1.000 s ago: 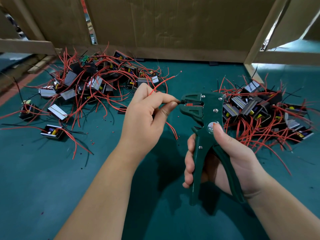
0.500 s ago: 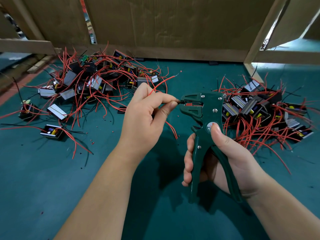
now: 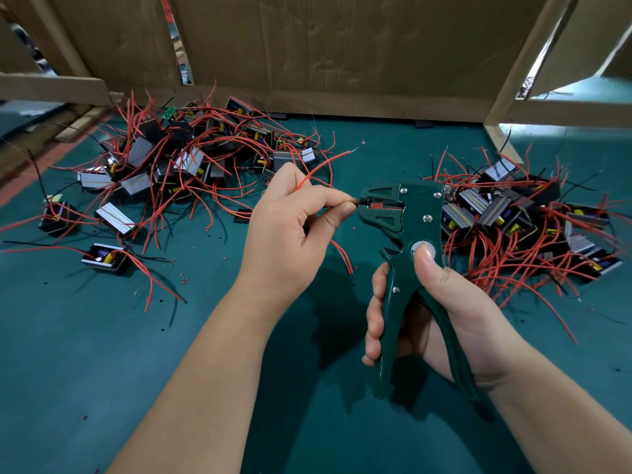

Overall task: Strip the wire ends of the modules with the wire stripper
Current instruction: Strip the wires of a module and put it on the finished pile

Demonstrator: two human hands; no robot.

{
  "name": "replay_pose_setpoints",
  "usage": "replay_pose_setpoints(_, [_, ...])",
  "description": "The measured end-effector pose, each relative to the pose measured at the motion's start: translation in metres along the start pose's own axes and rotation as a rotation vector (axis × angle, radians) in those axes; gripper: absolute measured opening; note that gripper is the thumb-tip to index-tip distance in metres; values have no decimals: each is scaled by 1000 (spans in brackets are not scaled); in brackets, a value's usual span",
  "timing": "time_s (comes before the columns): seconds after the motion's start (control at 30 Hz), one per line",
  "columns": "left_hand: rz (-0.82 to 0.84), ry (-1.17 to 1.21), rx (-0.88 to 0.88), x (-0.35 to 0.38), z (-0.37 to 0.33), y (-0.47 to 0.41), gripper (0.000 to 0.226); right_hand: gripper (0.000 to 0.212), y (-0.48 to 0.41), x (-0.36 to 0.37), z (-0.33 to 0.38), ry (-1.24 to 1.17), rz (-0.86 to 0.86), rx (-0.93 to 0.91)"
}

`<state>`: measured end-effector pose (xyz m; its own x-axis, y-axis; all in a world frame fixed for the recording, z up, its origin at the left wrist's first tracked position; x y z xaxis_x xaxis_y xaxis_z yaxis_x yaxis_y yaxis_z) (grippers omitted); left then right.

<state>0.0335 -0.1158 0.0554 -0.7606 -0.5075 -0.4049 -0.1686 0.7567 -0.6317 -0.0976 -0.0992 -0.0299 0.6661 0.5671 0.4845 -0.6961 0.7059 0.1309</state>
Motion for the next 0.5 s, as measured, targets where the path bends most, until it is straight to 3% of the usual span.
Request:
replay_pose_setpoints(0.3, [64, 54, -28, 8, 4, 2, 10, 59, 1, 0, -2, -31, -111, -15])
replay_pose_setpoints(0.43, [110, 292, -214, 16, 20, 5, 12, 54, 0, -18, 2, -55, -332, -50])
replay_pose_setpoints(0.5, [85, 413, -326, 19, 26, 6, 24, 51, -2, -19, 5, -134, -324, -48])
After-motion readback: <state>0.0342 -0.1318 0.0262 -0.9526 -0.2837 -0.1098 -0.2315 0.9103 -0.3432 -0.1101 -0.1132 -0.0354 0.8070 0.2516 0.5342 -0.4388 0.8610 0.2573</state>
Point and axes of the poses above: each hand's wrist, its own y-axis away from the middle knuckle, its own x-axis out of the palm, z = x × y, the point moved 9 cm from there along -y, towards the middle knuckle, and after that the axes turned 3 degrees about -x, right-handed, at the moved point
